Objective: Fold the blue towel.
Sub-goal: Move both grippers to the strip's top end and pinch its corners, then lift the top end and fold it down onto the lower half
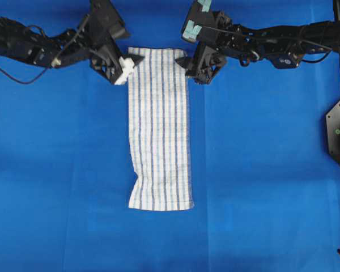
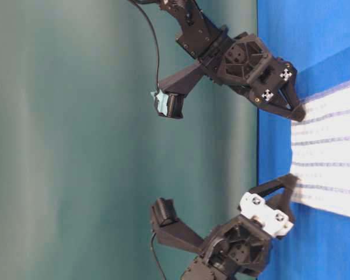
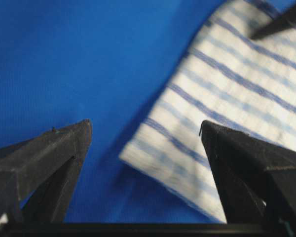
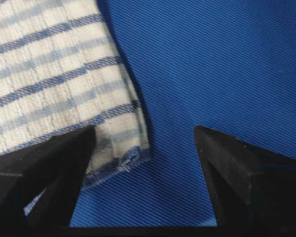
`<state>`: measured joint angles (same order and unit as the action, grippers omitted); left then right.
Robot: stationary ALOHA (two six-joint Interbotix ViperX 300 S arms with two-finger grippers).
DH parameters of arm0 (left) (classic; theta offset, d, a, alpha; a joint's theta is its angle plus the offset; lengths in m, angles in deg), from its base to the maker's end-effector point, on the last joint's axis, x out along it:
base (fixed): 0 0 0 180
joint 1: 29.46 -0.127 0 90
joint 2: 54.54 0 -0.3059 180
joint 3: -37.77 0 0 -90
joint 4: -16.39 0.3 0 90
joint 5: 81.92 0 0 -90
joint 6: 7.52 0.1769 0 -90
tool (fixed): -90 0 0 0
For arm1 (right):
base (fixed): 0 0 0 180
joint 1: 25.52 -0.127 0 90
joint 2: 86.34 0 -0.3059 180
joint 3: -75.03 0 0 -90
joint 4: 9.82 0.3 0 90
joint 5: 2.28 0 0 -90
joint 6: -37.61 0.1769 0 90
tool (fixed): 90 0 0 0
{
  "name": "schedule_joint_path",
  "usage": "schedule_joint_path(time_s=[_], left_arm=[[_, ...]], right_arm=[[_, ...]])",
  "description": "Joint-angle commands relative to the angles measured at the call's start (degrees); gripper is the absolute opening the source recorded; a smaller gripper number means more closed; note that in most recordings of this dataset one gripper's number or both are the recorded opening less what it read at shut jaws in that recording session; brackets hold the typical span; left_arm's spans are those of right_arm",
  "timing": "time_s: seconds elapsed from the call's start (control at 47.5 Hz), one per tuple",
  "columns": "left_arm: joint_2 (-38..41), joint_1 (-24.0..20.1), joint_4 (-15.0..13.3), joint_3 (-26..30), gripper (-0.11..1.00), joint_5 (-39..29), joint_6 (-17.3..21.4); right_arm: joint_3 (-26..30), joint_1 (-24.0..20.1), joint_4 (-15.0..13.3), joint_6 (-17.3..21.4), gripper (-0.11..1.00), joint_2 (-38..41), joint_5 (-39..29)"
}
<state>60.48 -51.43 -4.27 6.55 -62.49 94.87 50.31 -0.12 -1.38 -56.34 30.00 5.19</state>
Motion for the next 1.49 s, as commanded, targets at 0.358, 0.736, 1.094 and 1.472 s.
schedule_joint_path(time_s=[0.358,0.736,1.094,1.472], left_arm=[[1.1,0.3,-0.1,0.8,0.54,0.3,-1.2],[2.1,1.6,0.0,1.5,0.04,0.5,0.4],[2.0,-0.4,0.3,2.2,0.04,1.7,0.5],[-5.4,-0.1,0.5,1.8,0.04,-2.2,0.5]], right_arm=[[0.4,-1.3,0.7,-0.2,0.79,0.4,1.1],[-0.4,-2.5,0.6,-0.2,0.09,0.3,1.1],[-0.2,-1.3,0.5,-0.2,0.09,-0.3,1.7],[-1.4,-0.5,0.6,-0.5,0.09,-7.0,1.1]])
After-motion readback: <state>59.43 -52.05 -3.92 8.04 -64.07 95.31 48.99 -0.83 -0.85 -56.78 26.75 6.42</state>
